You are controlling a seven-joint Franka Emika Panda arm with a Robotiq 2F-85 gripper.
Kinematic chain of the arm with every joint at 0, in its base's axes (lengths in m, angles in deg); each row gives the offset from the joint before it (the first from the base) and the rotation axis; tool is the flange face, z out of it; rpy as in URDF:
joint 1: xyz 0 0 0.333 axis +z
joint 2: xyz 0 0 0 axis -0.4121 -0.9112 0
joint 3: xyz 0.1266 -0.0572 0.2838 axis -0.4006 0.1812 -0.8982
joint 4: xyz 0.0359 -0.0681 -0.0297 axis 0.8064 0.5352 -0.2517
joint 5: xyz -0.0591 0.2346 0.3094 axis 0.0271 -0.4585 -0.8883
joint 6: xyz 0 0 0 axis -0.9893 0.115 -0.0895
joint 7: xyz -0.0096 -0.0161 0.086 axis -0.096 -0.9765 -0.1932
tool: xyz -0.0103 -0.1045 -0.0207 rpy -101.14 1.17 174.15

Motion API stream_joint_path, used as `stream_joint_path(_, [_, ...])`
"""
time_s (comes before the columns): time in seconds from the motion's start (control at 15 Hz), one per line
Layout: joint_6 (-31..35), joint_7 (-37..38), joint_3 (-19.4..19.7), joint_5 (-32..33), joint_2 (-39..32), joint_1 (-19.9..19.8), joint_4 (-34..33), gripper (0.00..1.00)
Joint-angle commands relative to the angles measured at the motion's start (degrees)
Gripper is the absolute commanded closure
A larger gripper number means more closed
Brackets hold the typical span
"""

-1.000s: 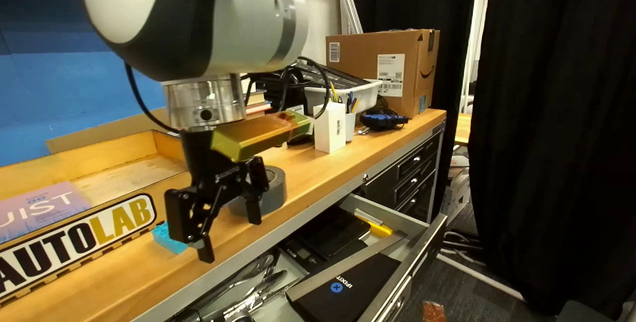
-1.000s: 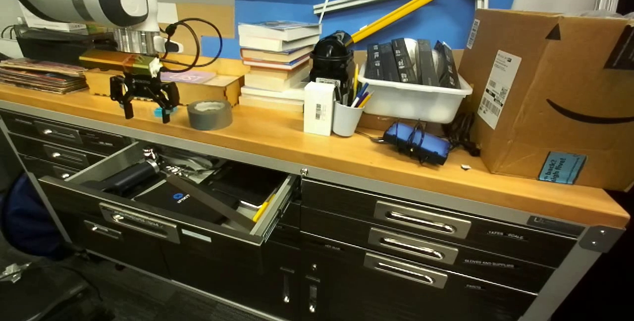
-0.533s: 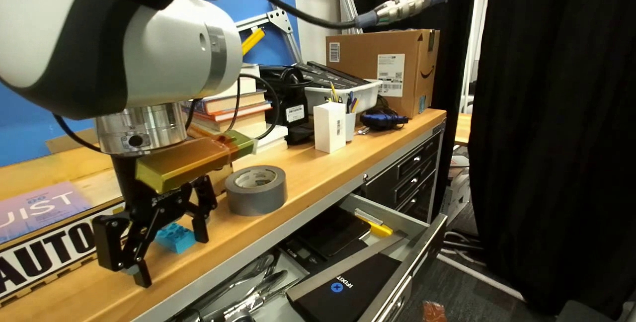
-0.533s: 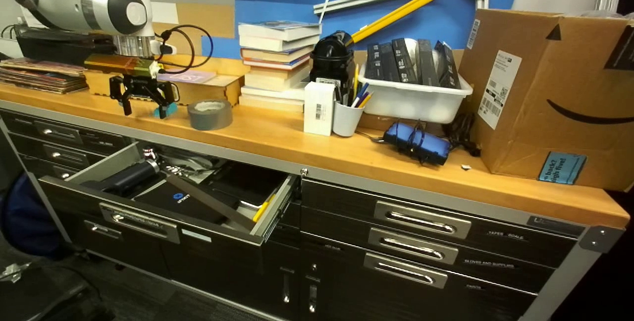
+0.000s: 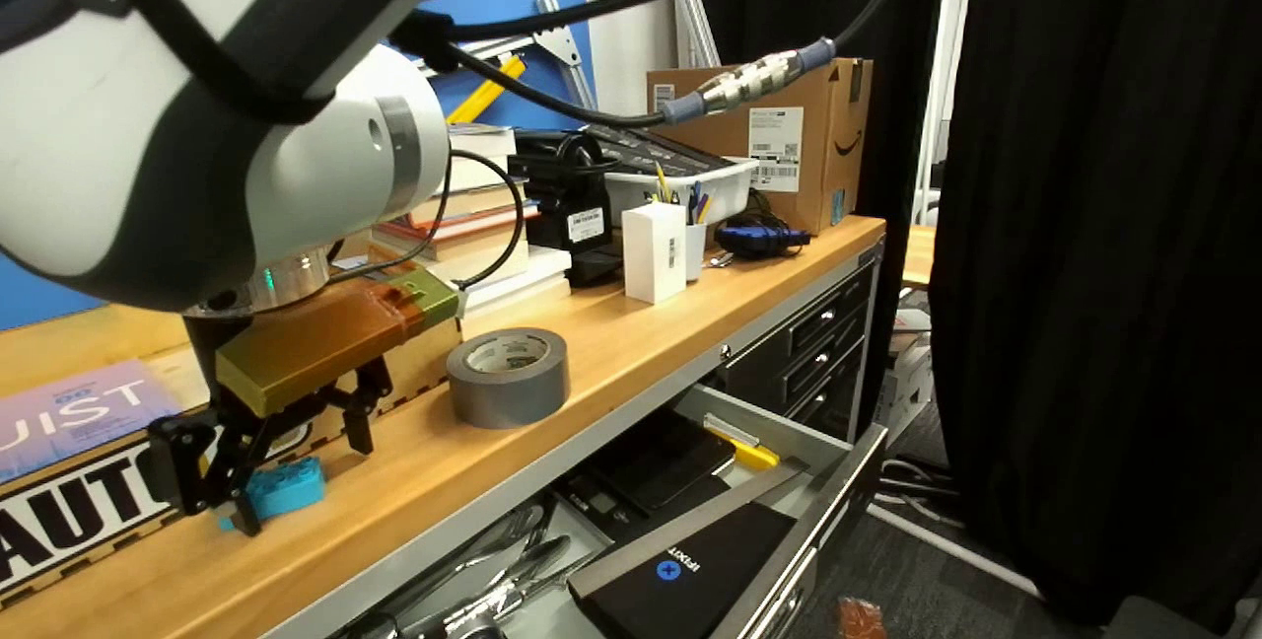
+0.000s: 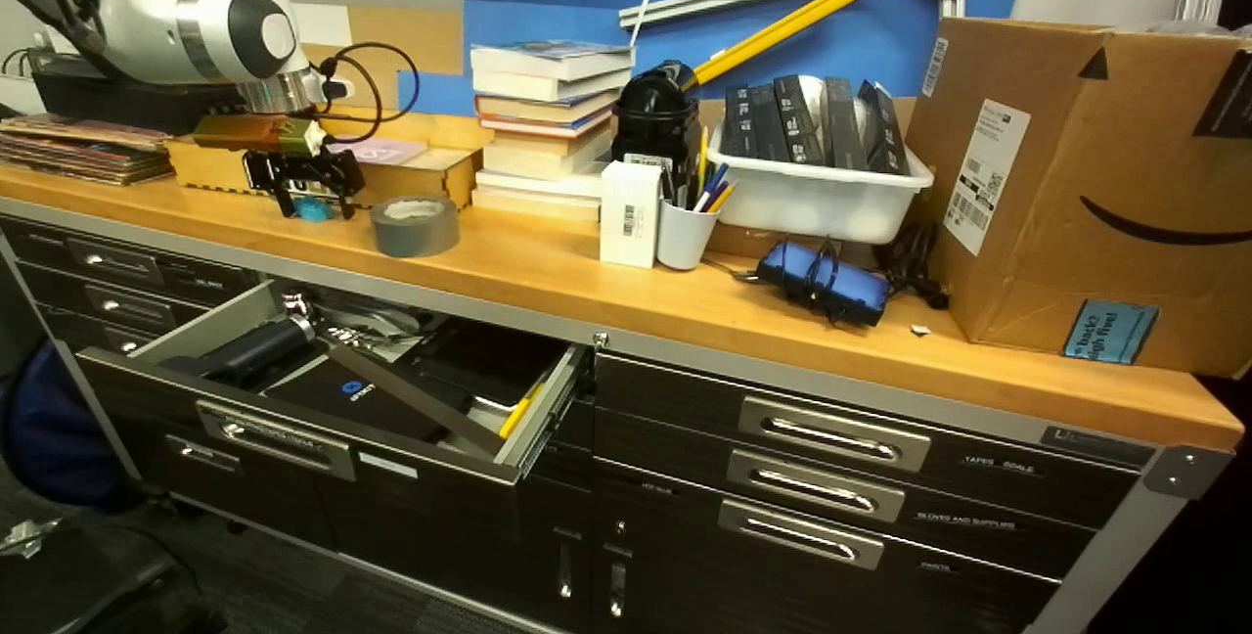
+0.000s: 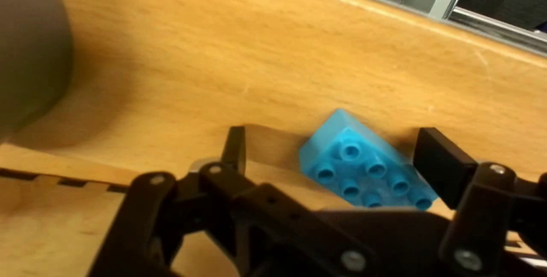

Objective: Put the blue lego brick in the open drawer then close the drawer

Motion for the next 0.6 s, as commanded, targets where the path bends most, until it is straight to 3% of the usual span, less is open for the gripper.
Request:
stream_joint_path(0.0, [1.03, 4.01, 2.29, 3.4, -1.15, 1.9, -3.04, 0.0])
stream_joint_path(0.07, [0.45, 4.3, 2.44, 3.64, -1.36, 1.98, -3.5, 0.0])
stream_joint_path(0.13, [-0.42, 4.32, 2.59, 3.92, -1.58, 2.12, -3.83, 0.25])
stream_joint_path(0.27, [-1.19, 4.07, 2.64, 3.91, -1.65, 2.21, -4.02, 0.34])
stream_joint_path(0.53, [-2.54, 3.46, 2.48, 2.78, -0.17, 1.47, -2.34, 0.66])
